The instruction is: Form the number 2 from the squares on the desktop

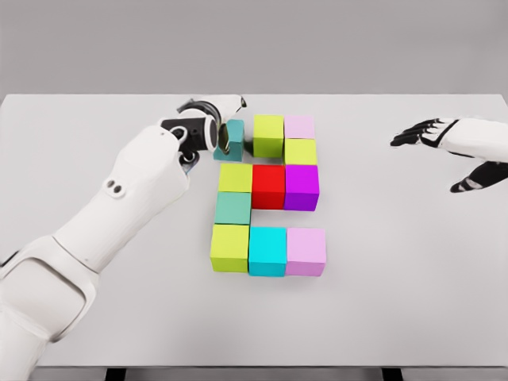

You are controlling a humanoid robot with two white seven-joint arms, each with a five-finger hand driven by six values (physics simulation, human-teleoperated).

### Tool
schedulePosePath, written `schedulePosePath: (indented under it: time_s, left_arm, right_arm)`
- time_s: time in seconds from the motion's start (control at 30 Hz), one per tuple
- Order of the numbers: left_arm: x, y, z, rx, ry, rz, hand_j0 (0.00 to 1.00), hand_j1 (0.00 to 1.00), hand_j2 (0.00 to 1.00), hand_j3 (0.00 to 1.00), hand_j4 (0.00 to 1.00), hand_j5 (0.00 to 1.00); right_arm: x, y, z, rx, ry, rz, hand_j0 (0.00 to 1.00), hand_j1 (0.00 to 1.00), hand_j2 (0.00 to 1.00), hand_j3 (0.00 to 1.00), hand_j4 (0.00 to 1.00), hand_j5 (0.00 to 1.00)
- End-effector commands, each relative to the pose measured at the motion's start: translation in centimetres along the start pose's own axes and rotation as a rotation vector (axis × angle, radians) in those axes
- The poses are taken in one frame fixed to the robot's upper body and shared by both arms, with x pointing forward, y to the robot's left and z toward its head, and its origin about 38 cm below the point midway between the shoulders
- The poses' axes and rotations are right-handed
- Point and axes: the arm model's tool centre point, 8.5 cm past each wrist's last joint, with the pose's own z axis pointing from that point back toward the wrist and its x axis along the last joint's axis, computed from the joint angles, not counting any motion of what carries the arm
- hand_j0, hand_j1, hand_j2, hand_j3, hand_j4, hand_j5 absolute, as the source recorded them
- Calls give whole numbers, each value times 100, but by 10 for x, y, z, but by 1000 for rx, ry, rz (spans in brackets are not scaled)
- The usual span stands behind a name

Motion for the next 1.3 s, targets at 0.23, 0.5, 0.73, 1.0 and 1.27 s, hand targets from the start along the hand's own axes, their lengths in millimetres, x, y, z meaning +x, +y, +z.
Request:
schedulePosePath:
  time_s: [0.23,0.5,0.73,1.0,1.27]
  left_arm:
    - [6,0,1,11,-3,-16,96,96,96,96,96,96]
    - [12,-3,-4,6,11,-26,96,96,96,96,96,96]
    - [12,-2,-4,9,12,-31,96,96,96,96,96,96]
    - [12,1,-3,13,13,-30,96,96,96,96,96,96]
    - [10,4,-4,18,23,-33,96,96,96,96,96,96]
  right_arm:
    - [-16,53,16,-29,-5,-271,100,100,100,100,100,100]
    - [-11,68,-2,-35,-42,-304,100,100,100,100,100,100]
    - [-10,68,-3,-33,-42,-301,100,100,100,100,100,100]
    - [-9,68,-8,-32,-48,-286,100,100,100,100,100,100]
    - [-9,67,-10,-34,-48,-282,100,100,100,100,100,100]
